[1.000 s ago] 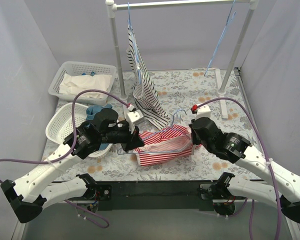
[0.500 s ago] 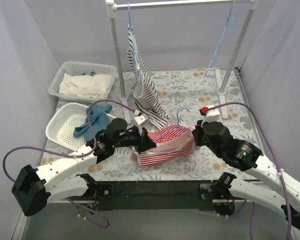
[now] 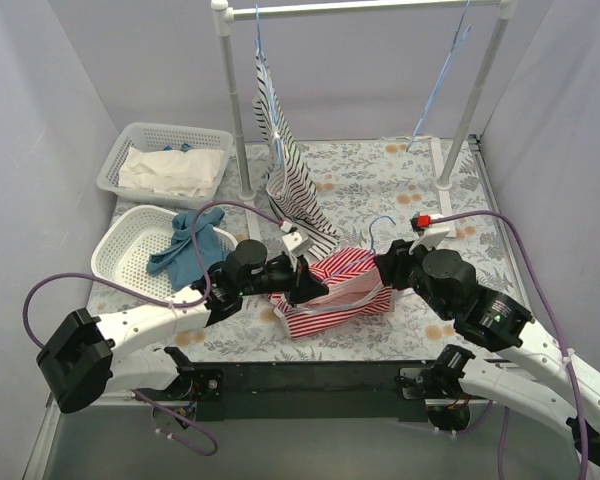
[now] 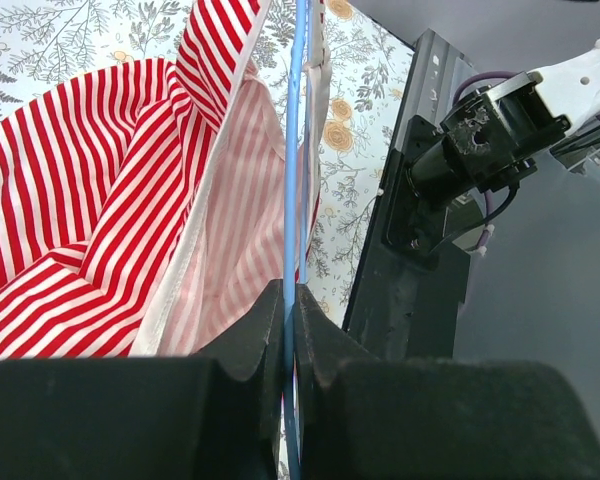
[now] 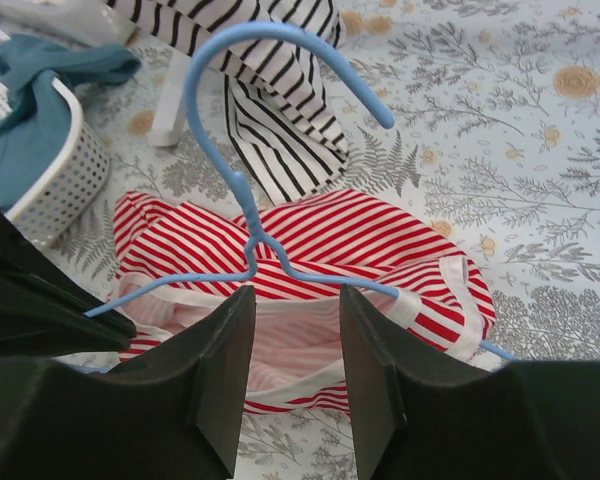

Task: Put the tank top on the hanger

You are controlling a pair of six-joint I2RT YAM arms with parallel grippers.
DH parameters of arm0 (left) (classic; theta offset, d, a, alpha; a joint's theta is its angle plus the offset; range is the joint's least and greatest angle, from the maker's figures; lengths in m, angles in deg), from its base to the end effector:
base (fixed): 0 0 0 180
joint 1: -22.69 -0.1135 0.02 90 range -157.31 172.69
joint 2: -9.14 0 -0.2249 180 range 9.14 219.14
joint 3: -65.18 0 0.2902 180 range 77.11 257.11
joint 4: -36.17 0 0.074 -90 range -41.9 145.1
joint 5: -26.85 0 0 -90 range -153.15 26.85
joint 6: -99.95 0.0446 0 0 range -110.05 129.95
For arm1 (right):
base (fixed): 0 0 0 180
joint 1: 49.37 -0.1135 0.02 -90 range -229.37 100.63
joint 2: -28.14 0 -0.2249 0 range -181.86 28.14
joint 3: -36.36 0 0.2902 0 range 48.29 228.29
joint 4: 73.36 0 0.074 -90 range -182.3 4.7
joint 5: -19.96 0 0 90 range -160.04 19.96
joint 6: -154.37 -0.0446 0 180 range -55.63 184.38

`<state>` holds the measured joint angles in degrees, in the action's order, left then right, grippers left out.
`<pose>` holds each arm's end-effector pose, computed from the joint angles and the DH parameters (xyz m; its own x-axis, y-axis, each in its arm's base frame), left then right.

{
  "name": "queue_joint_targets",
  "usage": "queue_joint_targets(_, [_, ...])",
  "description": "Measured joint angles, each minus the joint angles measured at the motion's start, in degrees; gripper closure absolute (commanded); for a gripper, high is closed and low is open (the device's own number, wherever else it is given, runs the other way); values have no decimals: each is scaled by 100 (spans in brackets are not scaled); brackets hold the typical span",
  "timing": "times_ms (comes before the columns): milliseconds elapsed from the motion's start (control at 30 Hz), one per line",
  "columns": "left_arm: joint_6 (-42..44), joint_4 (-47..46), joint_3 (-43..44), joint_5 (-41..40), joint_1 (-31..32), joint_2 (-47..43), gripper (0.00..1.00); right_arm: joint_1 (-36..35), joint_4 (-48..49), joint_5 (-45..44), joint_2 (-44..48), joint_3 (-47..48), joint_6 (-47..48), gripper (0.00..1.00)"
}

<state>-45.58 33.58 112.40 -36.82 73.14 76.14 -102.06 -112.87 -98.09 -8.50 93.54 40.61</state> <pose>0.1847 -0.2548 0.1886 -0.8987 -0.0722 -0.4326 0.3887 0.3260 -0.8618 0.1491 0.1611 0.3127 -0.3546 0.1214 -0.9271 -0.3164 0.9175 0.2411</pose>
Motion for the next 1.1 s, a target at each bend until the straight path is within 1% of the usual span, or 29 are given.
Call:
queue_joint_targets(167, [7,-7,13,35,4,164,100,0,601,-9,120,-190,37,48])
queue_joint_targets(300, [17,79,24,74,33,295,100,0,1073,-138,-155,-339,107,49])
queue_joint_targets(367, [20,120,39,94,57,297,100,-2,1255,-177,-365,-382,136,50])
queue_joint_targets(433, [20,133,66,114,70,297,100,0,1357,-223,-588,-391,149,54])
queue_joint_targets(467, [20,133,79,116,72,295,100,0,1399,-256,-691,-393,151,58])
queue_joint_targets(500, [20,136,85,116,74,286,100,0,1438,-293,-765,-393,153,76])
queue_joint_targets(533, [17,136,87,114,74,275,100,0,1478,-323,-809,-402,157,86])
queue_joint_targets(567, [7,146,87,114,74,264,94,0,1532,-343,-820,-428,186,96])
queue_joint_targets(600, [-13,177,87,109,74,254,83,0,1587,-387,-815,-466,201,99])
queue_joint_targets(633, [-26,208,92,107,72,249,73,7,1596,-398,-796,-509,245,99])
queue_joint_targets(700, [-164,302,149,33,74,243,56,4,1659,-411,-767,-636,302,99])
queue_joint_targets(733, [-186,354,184,-44,76,229,50,2,1685,-411,-756,-686,313,99])
queue_joint_targets(767, [-264,431,223,-157,81,208,47,0,1711,-413,-752,-721,328,99])
queue_joint_targets(900, [-726,831,350,-977,94,-107,44,0,1770,-420,-717,-772,459,99])
queue_joint_targets(933, [-868,997,385,-1241,94,-245,48,0,1805,-422,-706,-780,476,99])
queue_joint_targets(1000, [-1189,1397,459,-1803,94,-564,49,0,1882,-455,-673,-837,516,99])
queue_joint_targets(1033, [-1364,1572,490,-2050,94,-704,52,0,1878,-468,-667,-857,527,99])
queue_joint_targets(1100, [-1751,2000,564,-2564,94,-997,56,0,1884,-505,-660,-903,557,99])
